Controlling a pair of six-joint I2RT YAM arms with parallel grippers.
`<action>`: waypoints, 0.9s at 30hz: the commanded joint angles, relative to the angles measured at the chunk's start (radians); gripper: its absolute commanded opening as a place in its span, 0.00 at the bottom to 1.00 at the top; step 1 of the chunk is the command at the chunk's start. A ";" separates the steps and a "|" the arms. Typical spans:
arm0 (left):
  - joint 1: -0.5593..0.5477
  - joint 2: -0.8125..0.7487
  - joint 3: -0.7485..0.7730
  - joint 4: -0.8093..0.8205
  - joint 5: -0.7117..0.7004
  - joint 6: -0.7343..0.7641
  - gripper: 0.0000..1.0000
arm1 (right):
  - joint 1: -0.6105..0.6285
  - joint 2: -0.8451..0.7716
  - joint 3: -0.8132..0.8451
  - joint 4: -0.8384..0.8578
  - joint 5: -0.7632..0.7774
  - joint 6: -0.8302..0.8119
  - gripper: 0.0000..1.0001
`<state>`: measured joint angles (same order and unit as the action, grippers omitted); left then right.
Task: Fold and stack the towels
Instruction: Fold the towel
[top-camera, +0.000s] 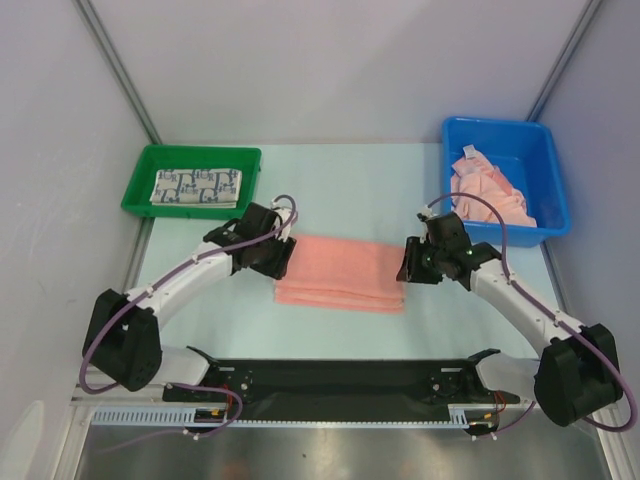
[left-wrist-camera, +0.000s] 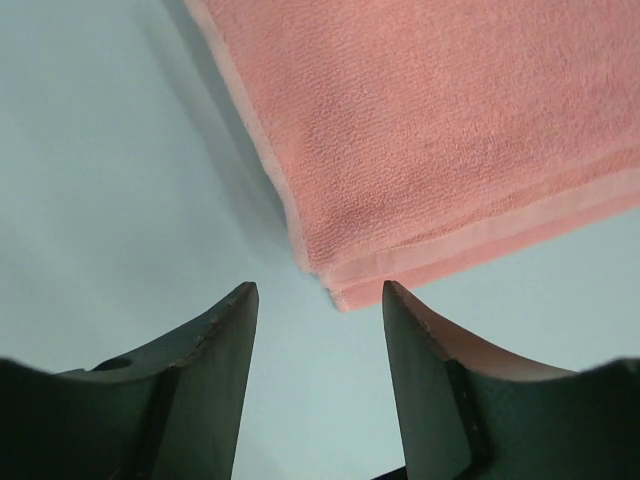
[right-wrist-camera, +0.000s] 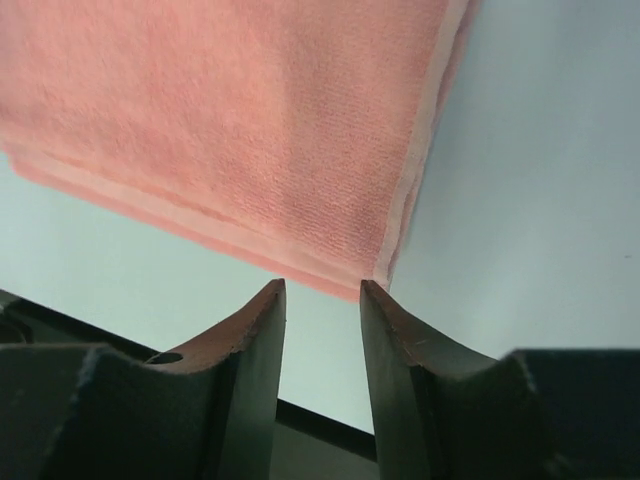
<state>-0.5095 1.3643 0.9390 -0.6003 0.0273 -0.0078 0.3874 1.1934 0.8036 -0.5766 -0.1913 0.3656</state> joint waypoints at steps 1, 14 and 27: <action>0.005 0.005 -0.008 0.016 -0.061 -0.228 0.59 | 0.005 0.000 0.016 0.018 0.104 0.220 0.40; 0.091 0.127 -0.117 0.246 0.120 -0.454 0.56 | 0.008 0.101 -0.168 0.184 0.176 0.446 0.43; 0.091 0.160 -0.135 0.267 0.068 -0.475 0.45 | 0.008 0.097 -0.199 0.259 0.191 0.464 0.32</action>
<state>-0.4229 1.5143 0.8059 -0.3668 0.1066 -0.4572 0.3916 1.2984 0.6094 -0.3603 -0.0269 0.8104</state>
